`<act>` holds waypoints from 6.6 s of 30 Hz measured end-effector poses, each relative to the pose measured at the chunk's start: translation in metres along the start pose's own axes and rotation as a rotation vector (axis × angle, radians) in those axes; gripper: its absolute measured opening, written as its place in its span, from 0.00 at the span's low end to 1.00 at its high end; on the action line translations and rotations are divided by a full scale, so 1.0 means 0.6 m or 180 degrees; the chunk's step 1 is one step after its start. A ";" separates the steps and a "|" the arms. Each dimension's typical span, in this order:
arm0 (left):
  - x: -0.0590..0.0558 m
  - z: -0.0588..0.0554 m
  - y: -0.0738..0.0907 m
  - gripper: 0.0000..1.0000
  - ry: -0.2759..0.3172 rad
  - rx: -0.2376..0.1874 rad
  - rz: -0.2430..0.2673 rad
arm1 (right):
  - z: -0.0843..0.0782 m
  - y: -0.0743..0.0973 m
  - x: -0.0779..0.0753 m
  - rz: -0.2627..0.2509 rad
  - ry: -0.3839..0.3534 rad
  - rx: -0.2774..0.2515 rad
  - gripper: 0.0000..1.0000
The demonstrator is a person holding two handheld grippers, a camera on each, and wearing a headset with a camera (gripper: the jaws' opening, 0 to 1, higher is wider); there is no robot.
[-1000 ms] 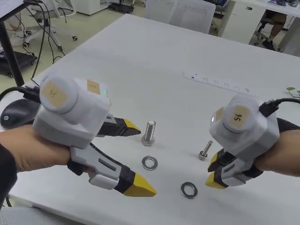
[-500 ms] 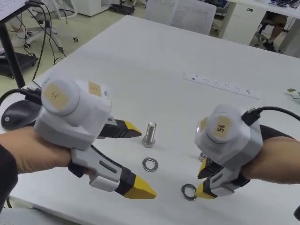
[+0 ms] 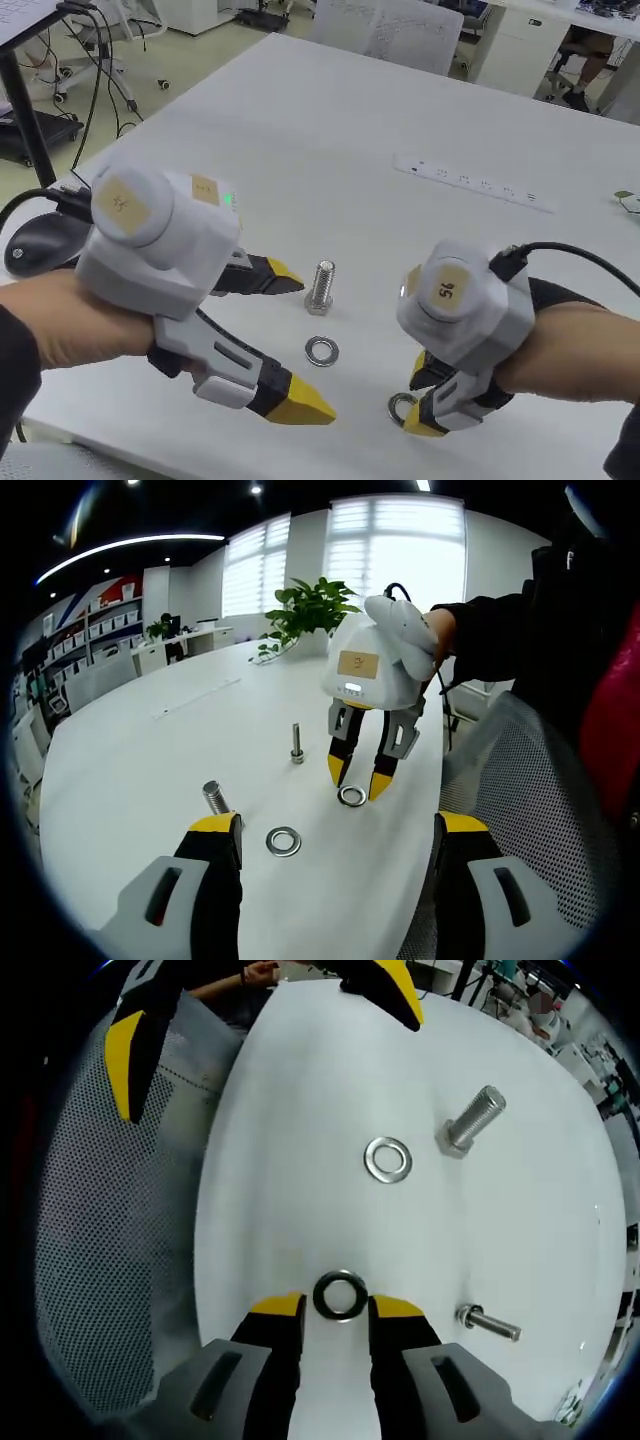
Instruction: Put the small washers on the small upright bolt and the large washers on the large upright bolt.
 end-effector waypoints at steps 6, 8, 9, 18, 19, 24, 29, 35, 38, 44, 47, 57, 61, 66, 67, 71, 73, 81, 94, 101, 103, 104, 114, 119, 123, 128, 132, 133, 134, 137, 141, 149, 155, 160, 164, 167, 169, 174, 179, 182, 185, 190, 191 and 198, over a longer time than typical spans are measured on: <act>0.000 0.000 0.000 0.78 -0.0003 -0.0004 0.0005 | -0.003 -0.005 -0.002 -0.0014 0.0011 0.0035 0.27; 0.000 0.000 0.000 0.78 -0.0001 -0.0003 0.0006 | -0.003 -0.006 -0.002 -0.0006 0.0000 0.0031 0.27; 0.000 0.000 0.000 0.78 -0.0002 -0.0001 0.0007 | -0.003 -0.006 -0.002 -0.0006 0.0004 0.0032 0.27; 0.001 0.001 -0.001 0.78 0.0001 -0.0006 0.0011 | -0.004 -0.009 -0.005 -0.0004 0.0004 0.0028 0.26; 0.002 0.001 -0.001 0.78 -0.0002 -0.0005 0.0012 | -0.004 -0.009 -0.005 -0.0004 0.0003 0.0026 0.26; 0.002 0.002 -0.001 0.78 0.0000 -0.0012 0.0018 | -0.004 -0.010 -0.004 -0.0019 0.0031 0.0043 0.26; 0.002 0.003 -0.001 0.78 -0.0002 -0.0011 0.0016 | -0.003 -0.009 -0.002 -0.0015 0.0000 0.0040 0.25; 0.002 0.003 -0.001 0.78 -0.0001 -0.0017 0.0013 | -0.003 -0.009 -0.003 -0.0021 -0.0052 0.0028 0.24; 0.002 0.004 -0.001 0.78 -0.0001 -0.0018 0.0014 | -0.004 -0.008 -0.003 -0.0016 -0.0077 0.0024 0.24; 0.001 0.004 -0.001 0.78 -0.0001 -0.0021 0.0011 | -0.003 -0.008 -0.004 -0.0011 -0.0086 0.0042 0.24; 0.002 0.004 0.000 0.78 -0.0002 -0.0021 0.0014 | -0.002 -0.008 -0.004 0.0003 -0.0076 0.0060 0.24; 0.002 0.004 0.000 0.78 -0.0004 -0.0018 0.0021 | 0.002 0.004 -0.009 0.0001 -0.0060 0.0077 0.24; 0.001 0.004 0.000 0.78 -0.0004 -0.0014 0.0015 | 0.004 0.009 -0.013 -0.0016 -0.0038 0.0085 0.24; 0.001 0.004 0.000 0.78 -0.0006 -0.0015 0.0007 | 0.012 0.024 -0.019 -0.0055 -0.0003 0.0062 0.24; 0.001 0.004 0.000 0.78 -0.0008 -0.0016 0.0009 | 0.014 0.026 -0.020 -0.0059 0.0002 0.0051 0.24; 0.002 0.006 0.001 0.78 -0.0007 -0.0032 0.0015 | 0.023 0.040 -0.023 -0.0096 0.0040 0.0038 0.24; 0.001 0.006 0.002 0.78 -0.0013 -0.0036 0.0018 | 0.028 0.048 -0.026 -0.0113 0.0053 0.0023 0.24; 0.001 0.010 0.004 0.78 -0.0017 -0.0071 0.0027 | 0.055 0.086 -0.047 -0.0216 0.0120 -0.0081 0.24; 0.009 0.017 0.007 0.78 -0.0009 -0.0132 0.0093 | 0.085 0.126 -0.080 -0.0391 0.0244 -0.0132 0.24; 0.016 0.023 0.012 0.78 0.0011 -0.0186 0.0160 | 0.108 0.139 -0.093 -0.0440 0.0336 -0.0162 0.24; 0.018 0.023 0.013 0.78 0.0019 -0.0197 0.0177 | 0.116 0.144 -0.097 -0.0465 0.0375 -0.0160 0.24; 0.018 0.024 0.013 0.78 0.0022 -0.0203 0.0180 | 0.122 0.146 -0.100 -0.0471 0.0392 -0.0168 0.24; 0.021 0.026 0.019 0.78 0.0043 -0.0259 0.0240 | 0.162 0.153 -0.117 -0.0481 0.0540 -0.0203 0.24; 0.024 0.028 0.024 0.78 0.0063 -0.0289 0.0272 | 0.190 0.151 -0.122 -0.0462 0.0617 -0.0234 0.24; 0.025 0.029 0.027 0.78 0.0074 -0.0315 0.0296 | 0.201 0.145 -0.125 -0.0432 0.0676 -0.0217 0.24; 0.028 0.030 0.032 0.78 0.0101 -0.0342 0.0328 | 0.208 0.135 -0.130 -0.0397 0.0731 -0.0189 0.24; 0.030 0.031 0.034 0.78 0.0116 -0.0358 0.0354 | 0.212 0.127 -0.134 -0.0362 0.0751 -0.0172 0.24; 0.031 0.030 0.035 0.78 0.0120 -0.0358 0.0359 | 0.213 0.124 -0.136 -0.0345 0.0750 -0.0168 0.24; 0.032 0.031 0.035 0.78 0.0122 -0.0361 0.0362 | 0.213 0.121 -0.139 -0.0339 0.0757 -0.0162 0.24; 0.033 0.030 0.037 0.78 0.0134 -0.0367 0.0373 | 0.216 0.114 -0.141 -0.0300 0.0759 -0.0155 0.24; 0.035 0.028 0.037 0.77 0.0152 -0.0350 0.0382 | 0.217 0.102 -0.142 -0.0253 0.0763 -0.0134 0.24; 0.038 0.027 0.038 0.77 0.0172 -0.0353 0.0400 | 0.215 0.085 -0.147 -0.0205 0.0750 -0.0091 0.24; 0.039 0.028 0.039 0.77 0.0173 -0.0363 0.0418 | 0.210 0.076 -0.148 -0.0181 0.0744 -0.0063 0.24; 0.040 0.027 0.038 0.77 0.0173 -0.0363 0.0419 | 0.209 0.071 -0.146 -0.0170 0.0736 -0.0060 0.24; 0.040 0.028 0.038 0.77 0.0173 -0.0373 0.0421 | 0.209 0.068 -0.146 -0.0164 0.0735 -0.0057 0.24; 0.040 0.028 0.039 0.77 0.0175 -0.0378 0.0426 | 0.210 0.066 -0.147 -0.0160 0.0727 -0.0058 0.24; 0.041 0.029 0.039 0.77 0.0173 -0.0379 0.0429 | 0.209 0.064 -0.146 -0.0153 0.0728 -0.0050 0.24; 0.043 0.029 0.041 0.77 0.0181 -0.0391 0.0444 | 0.210 0.057 -0.148 -0.0134 0.0720 -0.0048 0.24; 0.044 0.031 0.042 0.77 0.0183 -0.0404 0.0461 | 0.209 0.050 -0.149 -0.0123 0.0709 -0.0041 0.24; 0.048 0.031 0.043 0.77 0.0183 -0.0406 0.0499 | 0.209 0.047 -0.149 -0.0115 0.0706 -0.0045 0.24; 0.054 0.031 0.046 0.77 0.0184 -0.0419 0.0558 | 0.209 0.043 -0.150 -0.0113 0.0703 -0.0043 0.24; 0.062 0.029 0.051 0.76 0.0205 -0.0416 0.0642 | 0.210 0.040 -0.152 -0.0100 0.0694 -0.0049 0.24; 0.064 0.029 0.052 0.76 0.0208 -0.0412 0.0661 | 0.211 0.039 -0.151 -0.0100 0.0698 -0.0050 0.24; 0.072 0.026 0.056 0.76 0.0233 -0.0406 0.0743 | 0.208 0.030 -0.151 -0.0083 0.0692 -0.0043 0.24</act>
Point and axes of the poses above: the centre of the closed fingertips' face, and the gripper's own axes: y roughly backward along the fingers, x roughly to its left, z roughly out of its top, the point moved 1 cm from there along y, roughly backward along the fingers, and after that the axes turned 2 degrees about -y, right-handed, at the moved point
